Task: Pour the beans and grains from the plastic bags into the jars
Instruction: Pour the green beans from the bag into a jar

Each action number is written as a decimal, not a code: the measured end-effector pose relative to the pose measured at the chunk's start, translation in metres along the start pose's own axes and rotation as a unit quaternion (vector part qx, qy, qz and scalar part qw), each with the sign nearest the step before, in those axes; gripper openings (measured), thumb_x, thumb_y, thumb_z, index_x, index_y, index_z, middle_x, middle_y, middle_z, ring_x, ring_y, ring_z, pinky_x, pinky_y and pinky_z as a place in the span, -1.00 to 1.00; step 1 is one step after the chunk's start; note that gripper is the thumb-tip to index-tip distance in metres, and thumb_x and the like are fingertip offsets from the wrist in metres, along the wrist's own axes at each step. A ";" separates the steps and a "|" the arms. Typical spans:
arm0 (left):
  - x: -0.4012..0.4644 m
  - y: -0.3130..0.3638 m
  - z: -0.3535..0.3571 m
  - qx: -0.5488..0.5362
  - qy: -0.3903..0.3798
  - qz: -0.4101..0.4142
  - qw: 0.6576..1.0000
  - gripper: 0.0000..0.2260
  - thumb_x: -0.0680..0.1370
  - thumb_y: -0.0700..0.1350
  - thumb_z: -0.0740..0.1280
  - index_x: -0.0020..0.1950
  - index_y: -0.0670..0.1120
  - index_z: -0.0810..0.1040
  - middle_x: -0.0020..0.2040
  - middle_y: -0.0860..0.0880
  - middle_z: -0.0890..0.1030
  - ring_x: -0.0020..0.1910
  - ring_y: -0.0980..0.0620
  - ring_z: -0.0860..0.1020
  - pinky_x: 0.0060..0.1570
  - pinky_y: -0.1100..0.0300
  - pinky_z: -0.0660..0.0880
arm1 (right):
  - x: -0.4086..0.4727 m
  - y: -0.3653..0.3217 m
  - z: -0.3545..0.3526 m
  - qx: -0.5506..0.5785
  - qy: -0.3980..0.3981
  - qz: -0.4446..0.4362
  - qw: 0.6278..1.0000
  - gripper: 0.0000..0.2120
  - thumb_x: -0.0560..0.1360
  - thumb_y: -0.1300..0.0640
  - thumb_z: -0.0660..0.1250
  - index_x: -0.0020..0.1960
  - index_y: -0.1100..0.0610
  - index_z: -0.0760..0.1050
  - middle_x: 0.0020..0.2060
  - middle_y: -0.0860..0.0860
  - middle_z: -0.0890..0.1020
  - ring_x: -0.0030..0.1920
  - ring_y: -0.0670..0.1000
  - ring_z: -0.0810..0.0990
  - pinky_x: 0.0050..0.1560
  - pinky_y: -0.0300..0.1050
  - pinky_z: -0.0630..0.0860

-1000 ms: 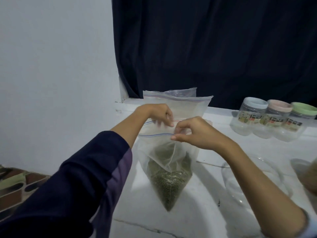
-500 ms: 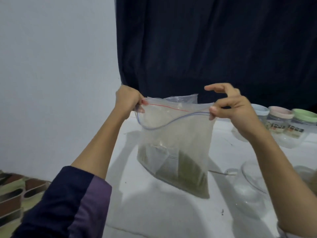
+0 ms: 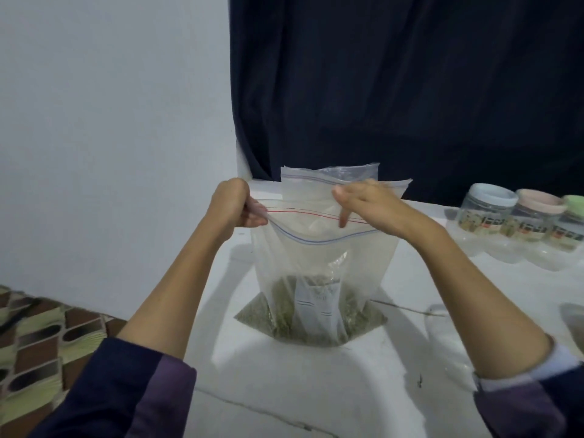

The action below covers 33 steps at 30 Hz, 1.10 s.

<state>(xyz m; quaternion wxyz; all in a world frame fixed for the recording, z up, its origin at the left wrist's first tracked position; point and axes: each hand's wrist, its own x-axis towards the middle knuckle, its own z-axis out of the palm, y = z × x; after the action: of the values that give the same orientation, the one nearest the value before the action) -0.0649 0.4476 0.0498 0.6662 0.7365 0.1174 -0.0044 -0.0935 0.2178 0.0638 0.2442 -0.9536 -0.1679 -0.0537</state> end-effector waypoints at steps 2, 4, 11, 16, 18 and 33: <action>-0.006 0.001 -0.002 -0.013 -0.036 0.017 0.999 -0.71 0.40 -0.39 0.00 -0.19 -0.39 0.52 -0.37 -0.27 0.62 -0.43 -0.16 0.61 -0.28 0.15 0.60 | 0.014 -0.025 0.011 -0.037 -0.036 -0.031 0.998 -0.40 0.49 -0.44 -0.08 -0.31 -0.12 0.56 0.23 -0.07 0.56 0.34 0.05 0.35 0.43 0.14 0.11; -0.013 0.001 -0.004 -0.012 -0.086 0.035 0.996 -0.72 0.41 -0.40 0.04 -0.16 -0.40 0.54 -0.27 -0.28 0.64 -0.34 -0.12 0.65 -0.08 0.13 0.59 | 0.026 -0.047 0.022 -0.074 -0.081 -0.038 0.993 -0.31 0.48 -0.43 -0.05 -0.13 0.04 0.66 0.37 -0.09 0.42 0.39 0.02 0.28 0.41 0.09 0.12; -0.012 -0.015 -0.011 0.064 -0.092 0.112 0.987 -0.89 0.53 -0.34 0.31 -0.17 -0.25 0.58 -0.20 -0.15 0.66 -0.47 0.07 0.60 -0.42 0.34 0.53 | 0.055 -0.063 0.032 -0.094 -0.143 -0.007 0.985 -0.67 0.43 0.08 0.47 -0.40 0.16 0.41 -0.45 0.00 0.37 -0.40 -0.01 0.34 -0.36 -0.16 0.22; -0.005 -0.022 -0.003 0.054 -0.003 0.200 0.978 -0.90 0.47 -0.28 0.42 -0.25 -0.21 0.58 -0.30 -0.10 0.65 -0.62 0.10 0.37 -0.51 0.26 0.30 | 0.055 -0.063 0.029 -0.070 -0.148 0.018 0.986 -0.74 0.42 0.09 0.49 -0.37 0.19 0.56 -0.50 -0.02 0.45 -0.44 -0.05 0.35 -0.35 -0.17 0.29; -0.006 -0.021 -0.001 0.036 -0.003 0.234 0.972 -0.92 0.48 -0.25 0.41 -0.21 -0.17 0.60 -0.29 -0.05 0.65 -0.56 0.12 0.40 -0.47 0.29 0.36 | 0.056 -0.060 0.026 -0.043 -0.108 0.027 0.993 -0.80 0.41 0.08 0.50 -0.22 0.23 0.67 -0.44 0.01 0.54 -0.38 -0.07 0.47 -0.24 -0.16 0.40; 0.030 -0.112 0.011 -0.220 -0.091 0.060 0.969 -0.36 0.56 0.32 -0.09 0.25 -0.13 0.48 0.08 0.00 0.59 0.11 -0.02 0.52 0.11 0.01 0.43 | 0.041 -0.060 -0.062 0.152 0.162 0.022 0.975 -0.86 0.46 0.18 0.46 -0.18 0.26 0.68 -0.47 -0.09 0.63 -0.38 -0.24 0.55 -0.09 -0.33 0.46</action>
<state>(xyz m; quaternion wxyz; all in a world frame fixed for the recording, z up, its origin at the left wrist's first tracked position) -0.0537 0.4515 -0.0659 0.8189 0.5739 0.0100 -0.0055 -0.0770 0.2496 0.1529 0.4111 -0.8874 -0.1111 -0.1764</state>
